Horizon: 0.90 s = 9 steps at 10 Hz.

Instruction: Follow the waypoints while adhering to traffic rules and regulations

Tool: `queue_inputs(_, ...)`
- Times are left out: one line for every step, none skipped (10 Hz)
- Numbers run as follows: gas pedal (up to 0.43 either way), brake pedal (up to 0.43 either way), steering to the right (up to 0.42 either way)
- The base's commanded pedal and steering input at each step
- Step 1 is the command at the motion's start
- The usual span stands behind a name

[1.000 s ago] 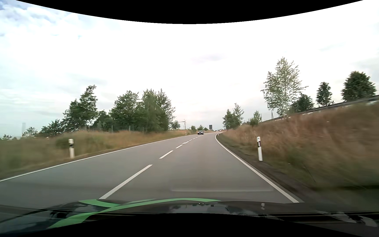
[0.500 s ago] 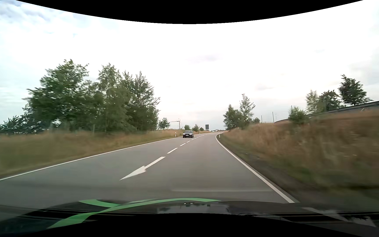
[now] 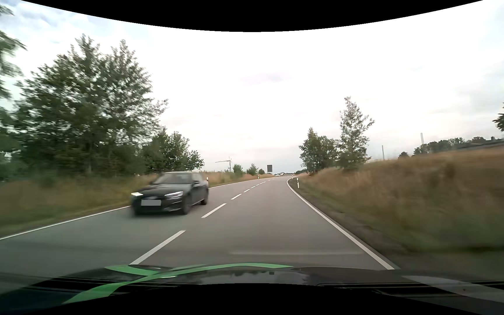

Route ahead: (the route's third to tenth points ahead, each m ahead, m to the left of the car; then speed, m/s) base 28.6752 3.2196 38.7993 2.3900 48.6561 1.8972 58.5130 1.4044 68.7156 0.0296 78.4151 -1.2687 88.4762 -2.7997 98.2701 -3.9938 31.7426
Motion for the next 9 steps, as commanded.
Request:
queue_inputs(0.409, 0.0, 0.01)
queue_inputs(0.409, 0.0, 0.009)
queue_inputs(0.409, 0.0, 0.008)
queue_inputs(0.409, 0.0, 0.009)
queue_inputs(0.409, 0.0, 0.009)
queue_inputs(0.409, 0.0, 0.011)
queue_inputs(0.409, 0.0, 0.012)
queue_inputs(0.409, 0.0, 0.012)
queue_inputs(0.409, 0.0, 0.012)
